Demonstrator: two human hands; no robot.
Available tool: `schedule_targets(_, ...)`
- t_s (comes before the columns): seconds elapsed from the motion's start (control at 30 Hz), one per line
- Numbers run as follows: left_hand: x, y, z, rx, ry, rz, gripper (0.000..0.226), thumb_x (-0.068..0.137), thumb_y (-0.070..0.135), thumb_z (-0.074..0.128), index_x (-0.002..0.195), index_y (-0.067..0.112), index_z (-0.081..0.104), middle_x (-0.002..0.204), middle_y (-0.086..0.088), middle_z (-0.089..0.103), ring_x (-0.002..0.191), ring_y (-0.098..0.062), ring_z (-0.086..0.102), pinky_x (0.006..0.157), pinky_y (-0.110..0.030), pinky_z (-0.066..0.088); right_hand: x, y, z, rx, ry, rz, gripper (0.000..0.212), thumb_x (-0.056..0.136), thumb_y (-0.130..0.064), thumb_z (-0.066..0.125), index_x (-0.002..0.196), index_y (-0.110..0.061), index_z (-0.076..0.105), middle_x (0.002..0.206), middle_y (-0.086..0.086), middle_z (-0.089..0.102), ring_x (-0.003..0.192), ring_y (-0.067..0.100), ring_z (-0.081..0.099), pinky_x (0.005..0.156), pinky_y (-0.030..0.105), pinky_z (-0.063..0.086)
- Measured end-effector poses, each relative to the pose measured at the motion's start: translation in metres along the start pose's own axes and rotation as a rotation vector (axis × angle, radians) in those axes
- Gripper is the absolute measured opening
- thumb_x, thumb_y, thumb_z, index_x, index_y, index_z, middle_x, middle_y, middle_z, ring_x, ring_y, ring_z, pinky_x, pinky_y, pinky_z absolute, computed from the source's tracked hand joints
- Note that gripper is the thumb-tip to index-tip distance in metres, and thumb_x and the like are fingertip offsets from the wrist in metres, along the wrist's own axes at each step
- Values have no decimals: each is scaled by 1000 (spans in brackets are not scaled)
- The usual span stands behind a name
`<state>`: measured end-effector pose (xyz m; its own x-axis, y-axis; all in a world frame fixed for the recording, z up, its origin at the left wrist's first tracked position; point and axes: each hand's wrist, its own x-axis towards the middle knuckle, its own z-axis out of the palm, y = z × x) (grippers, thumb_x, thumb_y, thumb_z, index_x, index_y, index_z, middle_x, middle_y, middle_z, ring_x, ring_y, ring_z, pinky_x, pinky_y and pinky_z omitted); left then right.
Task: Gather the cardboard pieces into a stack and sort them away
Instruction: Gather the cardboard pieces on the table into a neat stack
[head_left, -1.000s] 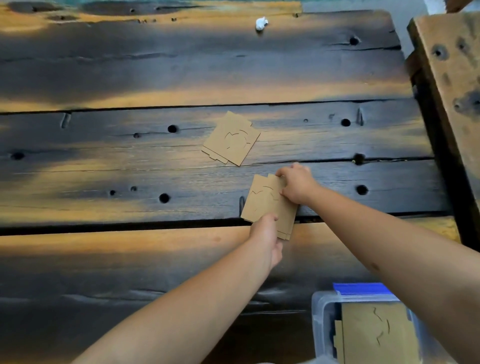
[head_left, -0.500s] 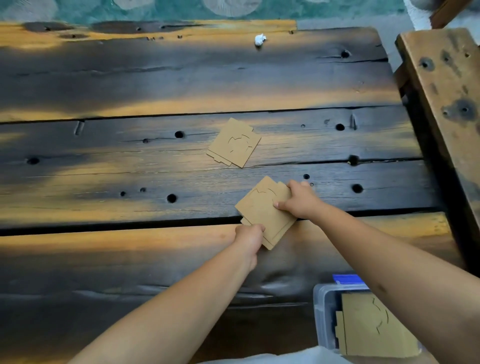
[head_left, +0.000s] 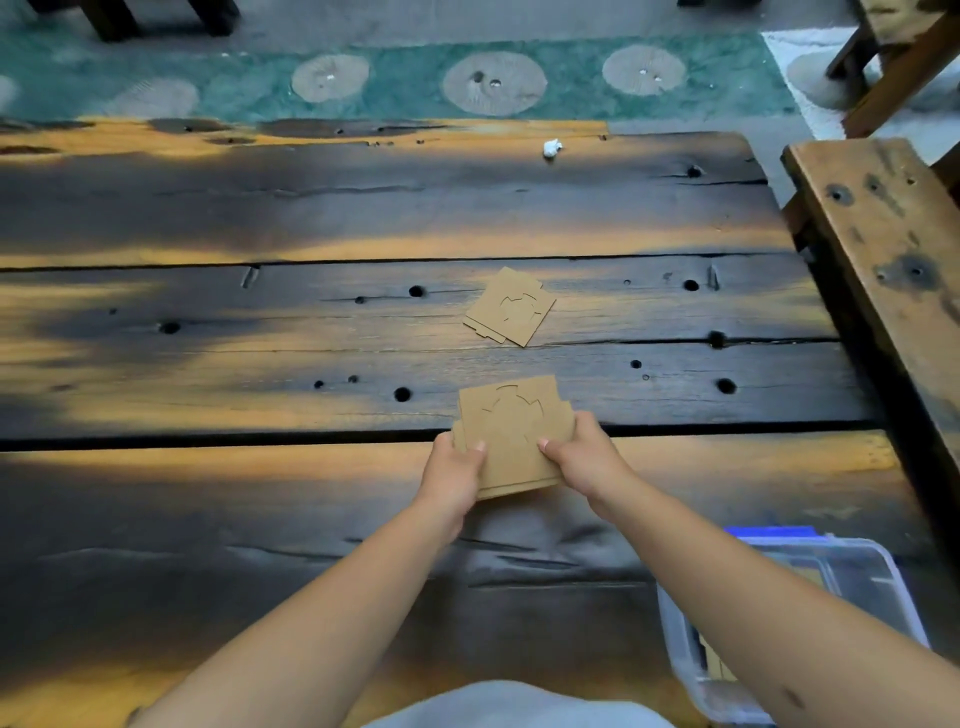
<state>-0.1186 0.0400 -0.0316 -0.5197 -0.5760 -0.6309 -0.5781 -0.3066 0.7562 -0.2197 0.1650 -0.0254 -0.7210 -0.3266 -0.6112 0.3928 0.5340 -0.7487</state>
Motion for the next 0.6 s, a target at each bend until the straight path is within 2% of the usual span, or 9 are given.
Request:
schedule_targets(0.17,5,7,-30,59,-103,58,20,96,12,54,116,16,56,115,-6,67,105,-24,64,98,-48,49,-10,5,8,85,-5,32,15,90,-14,65,101,-13,55,106,13,70,95,26,67,92,52,52)
schedule_targets(0.3,25,31,-42,208,-152,165,22,96,12,55,117,17,55,117,-6,65,100,-17,61,90,-34,51,-12,1,22,151,45,65,15,89,-15,65,100,-17,55,104,11,70,93,26,68,84,53,56)
schedule_targets(0.4,49,54,-46,340,-183,206,35,94,12,58,128,12,54,122,-9,63,109,-25,61,94,-40,51,-6,-6,36,252,77,70,17,90,-11,61,104,-18,56,107,7,70,95,26,68,69,42,56)
schedule_targets(0.43,57,62,-46,375,-184,215,37,93,13,59,129,13,54,122,-8,63,108,-26,60,91,-38,52,-3,-9,41,279,107,68,17,90,-10,61,105,-19,56,108,7,69,95,24,67,67,38,54)
schedule_targets(0.5,77,81,-43,463,-185,257,38,91,14,62,128,13,55,121,-7,63,108,-25,60,87,-33,50,8,-18,50,358,162,99,19,91,-10,60,108,-17,56,109,7,68,96,24,66,68,38,56)
schedule_targets(0.6,114,113,-34,655,-258,374,41,89,11,61,129,13,55,128,-8,61,117,-26,56,101,-36,45,28,-33,66,505,193,167,17,92,-8,60,107,-13,56,109,13,67,96,31,67,78,52,57)
